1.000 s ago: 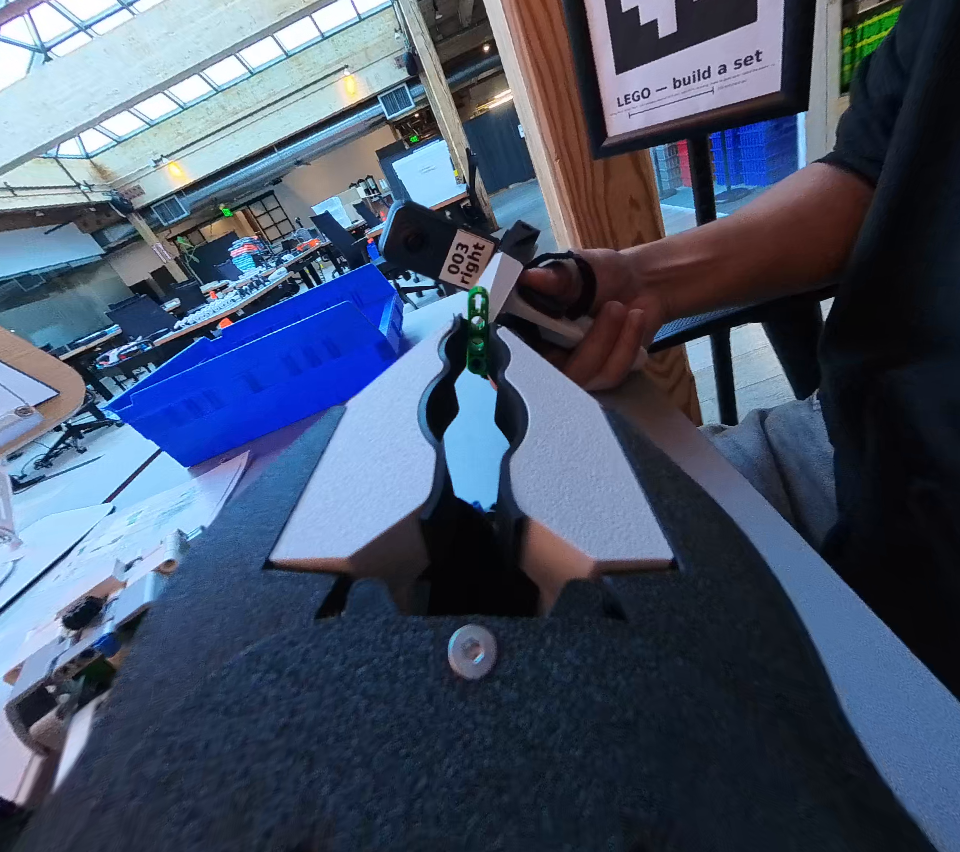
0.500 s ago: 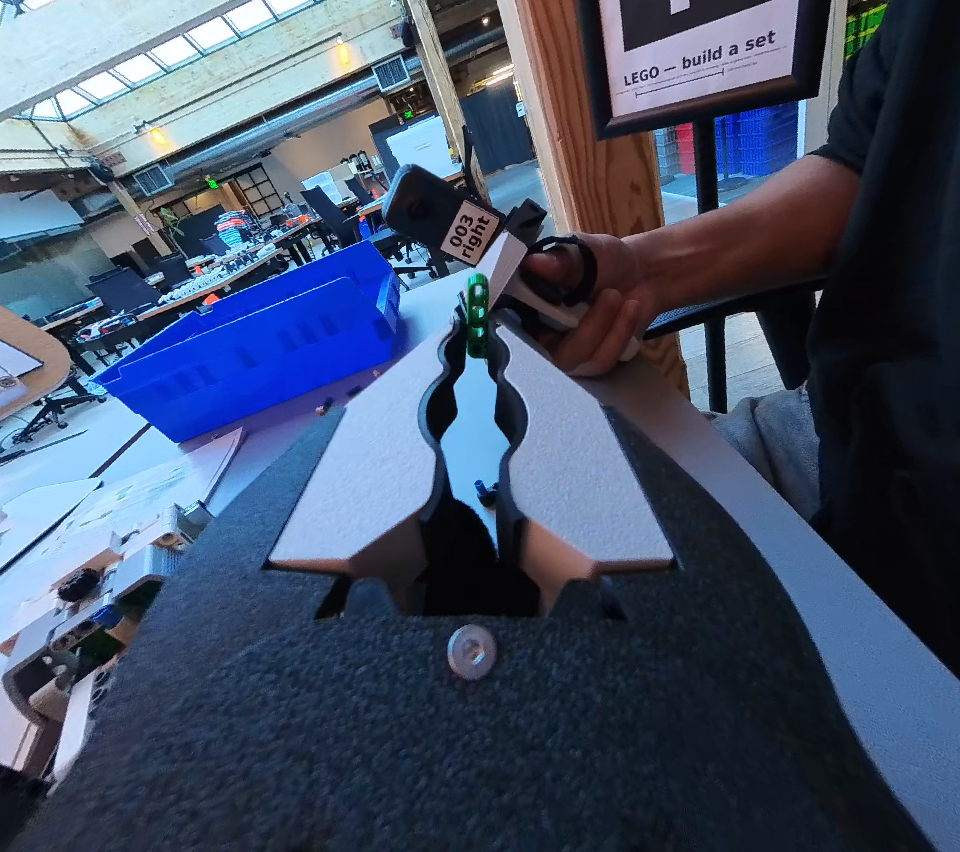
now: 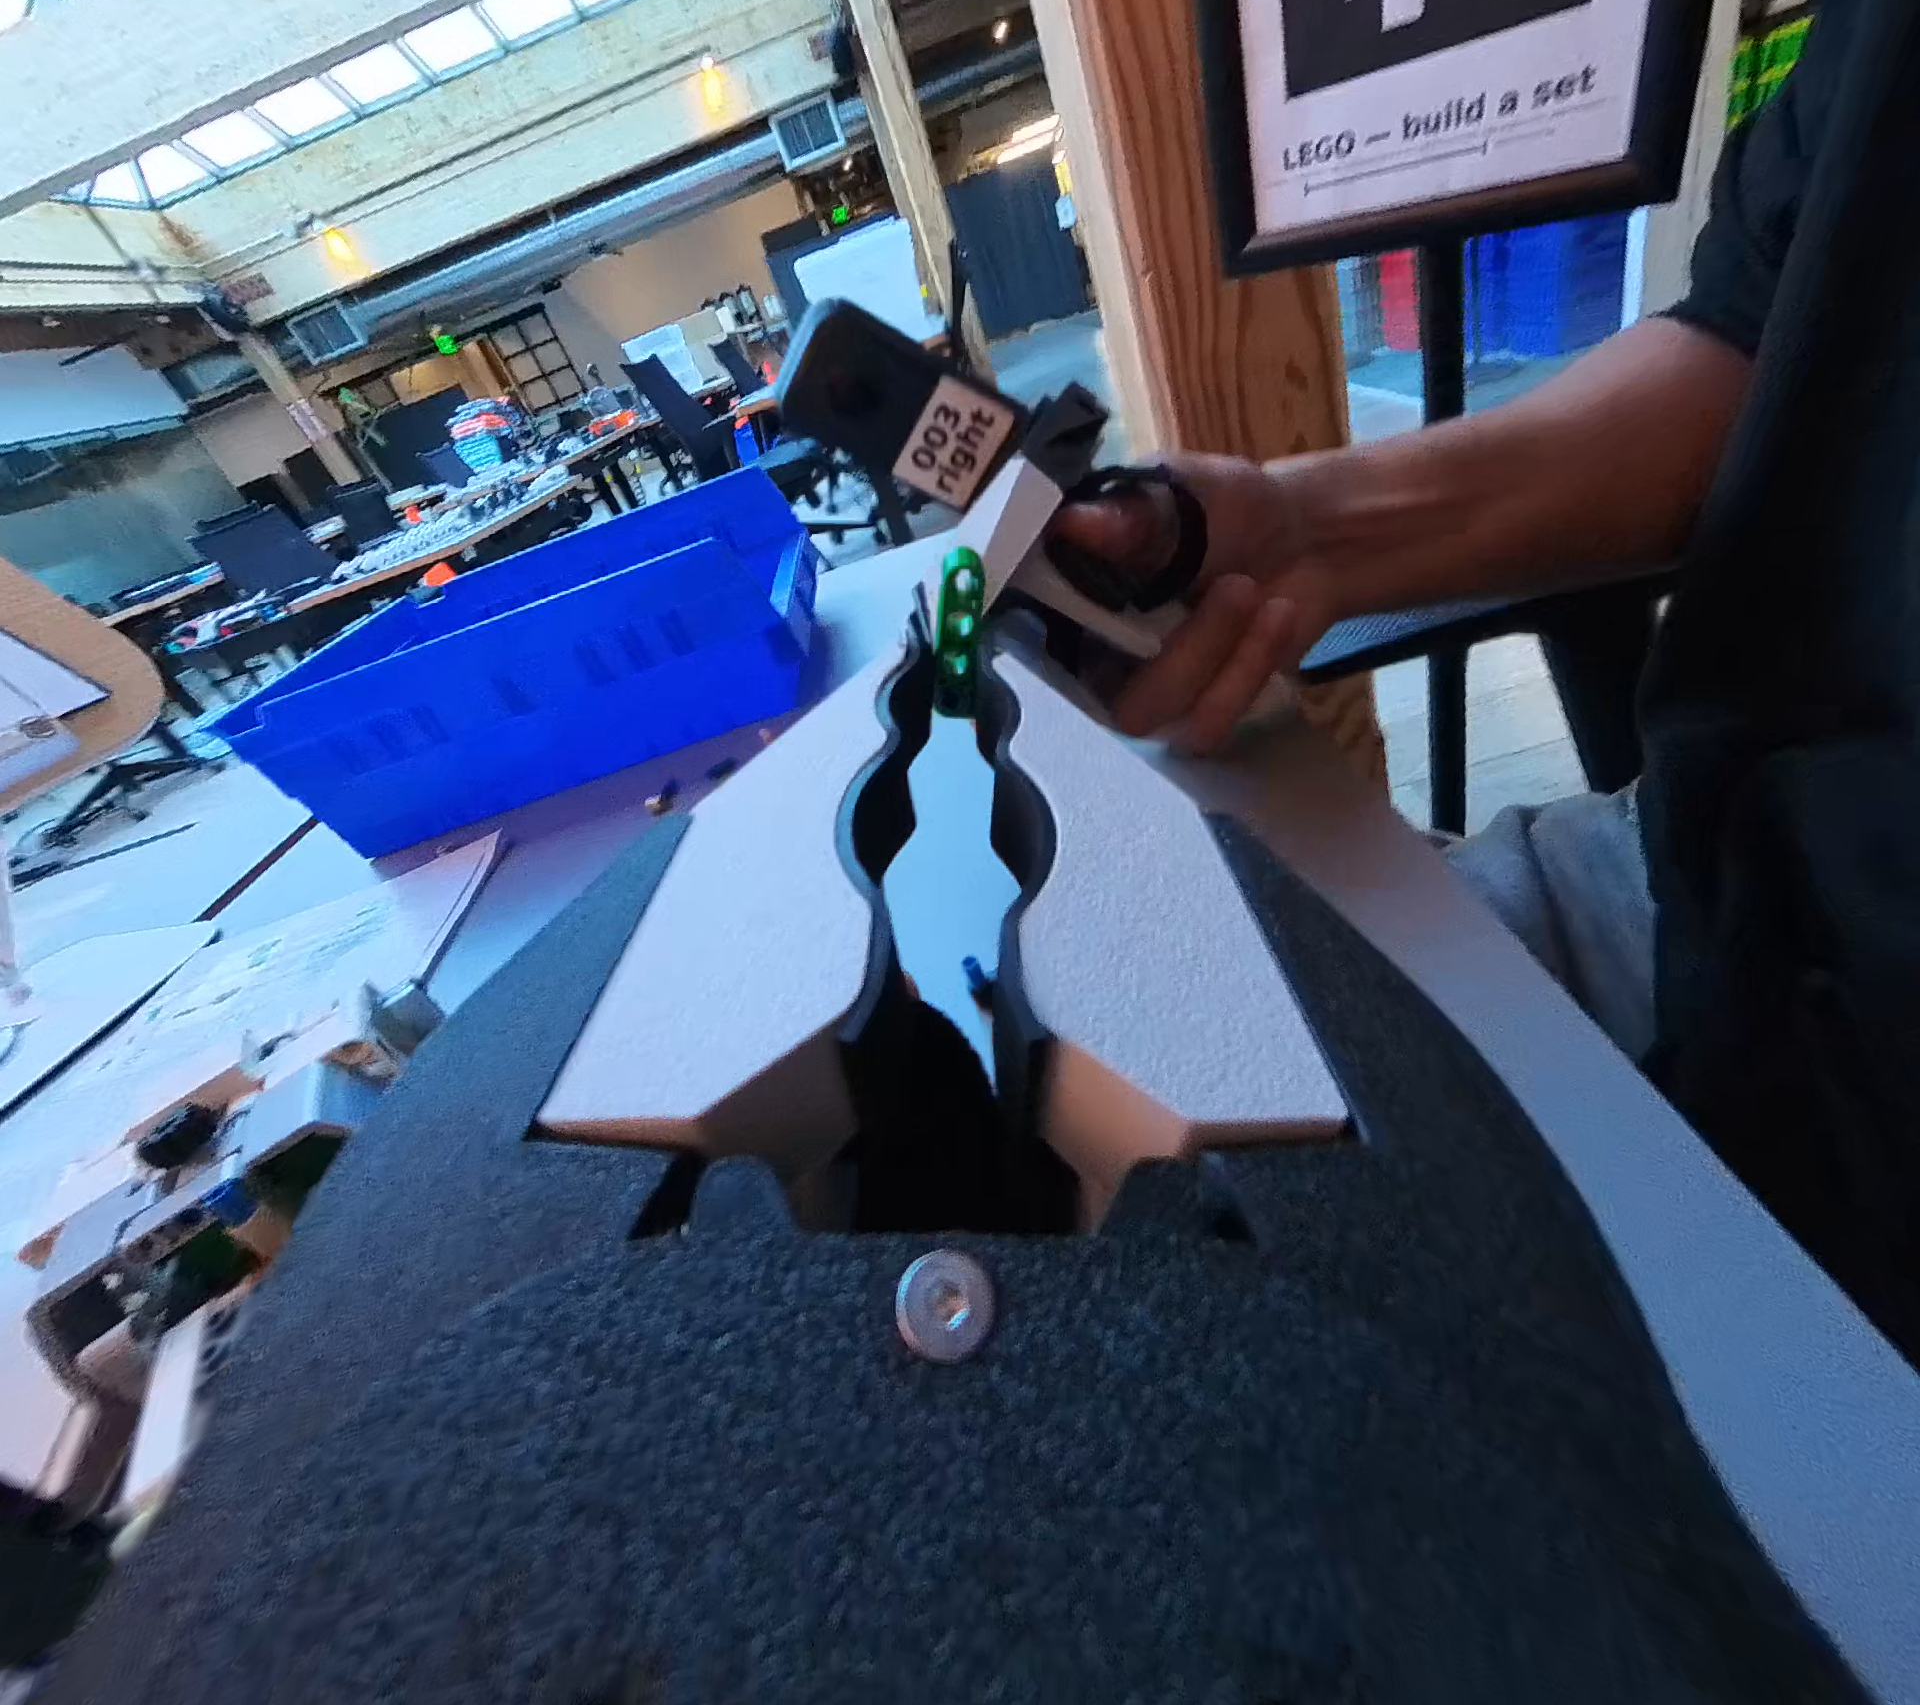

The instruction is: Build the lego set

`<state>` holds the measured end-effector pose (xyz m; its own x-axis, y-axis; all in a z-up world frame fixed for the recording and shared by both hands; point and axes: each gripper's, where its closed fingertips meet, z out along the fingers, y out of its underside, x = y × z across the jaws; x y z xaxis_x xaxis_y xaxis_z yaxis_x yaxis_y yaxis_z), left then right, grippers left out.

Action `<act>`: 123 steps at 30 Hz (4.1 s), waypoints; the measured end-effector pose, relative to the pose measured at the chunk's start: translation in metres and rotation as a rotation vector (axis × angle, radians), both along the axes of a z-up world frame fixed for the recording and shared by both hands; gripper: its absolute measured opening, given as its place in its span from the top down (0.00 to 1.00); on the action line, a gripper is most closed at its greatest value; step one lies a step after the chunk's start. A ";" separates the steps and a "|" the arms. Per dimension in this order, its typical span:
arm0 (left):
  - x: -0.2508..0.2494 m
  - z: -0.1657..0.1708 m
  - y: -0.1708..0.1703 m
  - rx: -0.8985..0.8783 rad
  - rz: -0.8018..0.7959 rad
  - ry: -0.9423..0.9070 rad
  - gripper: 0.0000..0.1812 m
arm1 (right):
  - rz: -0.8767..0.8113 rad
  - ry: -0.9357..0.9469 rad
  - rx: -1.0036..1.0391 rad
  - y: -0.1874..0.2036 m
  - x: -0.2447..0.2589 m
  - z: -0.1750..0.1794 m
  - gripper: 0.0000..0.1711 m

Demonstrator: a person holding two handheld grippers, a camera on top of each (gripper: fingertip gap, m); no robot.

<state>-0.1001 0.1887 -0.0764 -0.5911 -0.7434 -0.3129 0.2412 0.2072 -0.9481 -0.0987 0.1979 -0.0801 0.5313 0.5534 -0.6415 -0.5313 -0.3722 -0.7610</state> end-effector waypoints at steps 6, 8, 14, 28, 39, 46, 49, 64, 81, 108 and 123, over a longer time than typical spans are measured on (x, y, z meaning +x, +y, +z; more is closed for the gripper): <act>0.005 -0.008 0.010 0.085 0.058 0.026 0.97 | -0.017 -0.138 -0.124 0.012 0.001 -0.008 0.99; 0.009 -0.013 0.015 0.089 0.069 0.080 0.97 | -0.043 -0.177 -0.143 0.014 0.008 -0.012 0.96; 0.016 -0.019 0.034 0.034 0.101 0.177 0.97 | -0.134 -0.793 -0.257 -0.010 0.033 -0.079 0.84; 0.016 -0.022 0.035 0.040 0.100 0.200 0.97 | -0.220 -1.125 -0.330 -0.009 0.046 -0.099 0.92; 0.016 -0.024 0.034 0.050 0.098 0.198 0.97 | -0.288 -0.892 -0.443 0.001 0.036 -0.103 0.89; 0.016 -0.021 0.036 0.025 0.096 0.199 0.97 | -0.436 -0.994 -0.450 0.009 0.052 -0.099 0.85; 0.016 -0.020 0.037 0.013 0.094 0.200 0.97 | -0.456 -0.982 -0.447 0.004 0.045 -0.094 0.87; 0.016 -0.019 0.038 0.002 0.094 0.202 0.97 | -0.505 -1.052 -0.434 0.009 0.049 -0.094 0.87; 0.019 -0.040 0.043 0.283 0.176 0.110 0.97 | -0.317 -1.089 -0.344 0.005 0.045 -0.105 0.98; 0.020 -0.044 0.037 0.376 0.220 0.047 0.97 | -0.138 -0.840 -0.152 0.015 0.039 -0.073 0.92; 0.001 -0.034 -0.001 0.686 0.193 -0.333 0.97 | 0.049 -0.622 0.091 -0.006 0.004 -0.038 0.92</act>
<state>-0.0989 0.1881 -0.1100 -0.2658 -0.4004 -0.8769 0.3903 0.7870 -0.4777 -0.0947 0.1914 -0.1178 0.7624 0.6244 -0.1699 0.0367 -0.3038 -0.9520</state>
